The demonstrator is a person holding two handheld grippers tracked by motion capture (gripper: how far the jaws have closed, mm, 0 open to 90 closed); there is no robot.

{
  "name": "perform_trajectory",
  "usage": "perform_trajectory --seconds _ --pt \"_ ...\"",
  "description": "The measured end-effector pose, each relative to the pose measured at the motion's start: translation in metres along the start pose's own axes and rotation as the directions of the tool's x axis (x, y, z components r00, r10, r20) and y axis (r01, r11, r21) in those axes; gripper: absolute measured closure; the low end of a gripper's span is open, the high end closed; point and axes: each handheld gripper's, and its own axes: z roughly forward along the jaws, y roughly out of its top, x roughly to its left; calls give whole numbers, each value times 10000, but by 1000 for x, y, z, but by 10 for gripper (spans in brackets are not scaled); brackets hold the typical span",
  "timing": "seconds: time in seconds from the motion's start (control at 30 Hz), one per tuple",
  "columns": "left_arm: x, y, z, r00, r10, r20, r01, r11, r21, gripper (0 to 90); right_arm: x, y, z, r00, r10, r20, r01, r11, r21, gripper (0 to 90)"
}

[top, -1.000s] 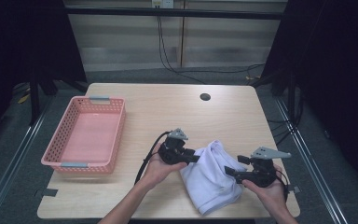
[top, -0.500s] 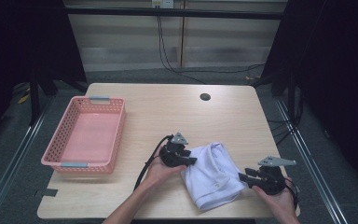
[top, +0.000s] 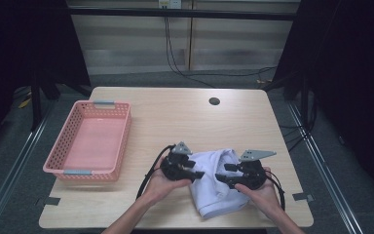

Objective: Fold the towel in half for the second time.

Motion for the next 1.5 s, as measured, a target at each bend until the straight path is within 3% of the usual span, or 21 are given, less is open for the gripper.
perform_trajectory --seconds 0.07,0.1,0.17,0.2,0.3,0.4,0.43,0.47,0.5,0.57,0.73,0.9,0.93,1.0,1.03,1.2,1.3,1.37,1.4,1.47,1.5 --pt "-20 -11 -5 9976 489 485 -496 9987 127 461 0 1 -3 9996 128 252 -120 9994 -311 447" --pt "-27 -17 -7 9951 699 697 -722 9969 319 465 -1 2 -6 9997 195 128 -190 9991 -390 448" --pt "-40 -27 -5 9913 987 872 -1037 9930 556 462 -2 6 -12 9996 191 188 -181 9986 -495 449" --pt "-42 -32 -2 9901 1100 867 -1165 9904 739 460 -2 7 -13 9998 142 137 -134 9985 -524 448" --pt "-40 -42 6 9925 835 894 -916 9917 907 442 0 12 -15 9996 262 -39 -264 9967 -766 415" --pt "-41 -43 8 9921 965 802 -1038 9902 937 439 3 15 -5 9998 181 -33 -182 9987 -469 407" --pt "-41 -43 8 9917 1055 734 -1130 9879 1062 441 3 16 0 9995 166 284 -166 9999 20 437" --pt "-42 -44 7 9923 1048 663 -1118 9873 1127 444 2 14 5 9984 6 557 -23 9995 314 578" --pt "-42 -45 7 9913 1166 617 -1234 9848 1223 443 -1 11 6 9977 -99 663 71 9991 424 720" --pt "-42 -49 7 9907 1236 574 -1296 9847 1165 446 -8 5 2 9946 372 965 -408 9985 364 862" --pt "-43 -50 7 9899 1317 524 -1368 9844 1110 447 -19 -15 -26 9871 845 1360 -862 9963 63 885" --pt "-47 -53 8 9883 1466 432 -1507 9817 1163 444 -17 -44 -26 9872 860 1340 -978 9916 844 879" --pt "-46 -53 6 9845 1694 449 -1737 9768 1251 448 -17 -46 -28 9867 982 1296 -1100 9901 877 871" --pt "-47 -53 5 9897 1352 471 -1402 9818 1283 470 -17 -46 -32 9858 841 1451 -998 9895 1048 772" --pt "-46 -53 4 9900 1195 744 -1288 9824 1350 469 -18 -45 -34 9851 748 1551 -922 9899 1079 700" --pt "-52 -49 0 9877 1288 888 -1369 9864 915 471 -30 -20 -38 9832 508 1753 -551 9983 199 405" --pt "-52 -51 -1 9917 913 910 -998 9906 937 424 -43 3 -27 9866 407 1579 -471 9982 366 320" --pt "-52 -53 -1 9940 706 841 -779 9932 868 403 -51 14 -17 9833 -115 1818 84 9998 180 316" --pt "-52 -53 -2 9951 571 808 -648 9932 969 380 -56 18 -11 9835 -26 1811 -19 9997 248 282" --pt "-53 -56 -3 9956 502 791 -570 9946 863 340 -67 23 1 9923 102 1234 -173 9982 566 256" --pt "-52 -56 -4 9956 616 702 -687 9922 1040 326 -71 24 6 9905 -64 1374 -34 9975 708 232"
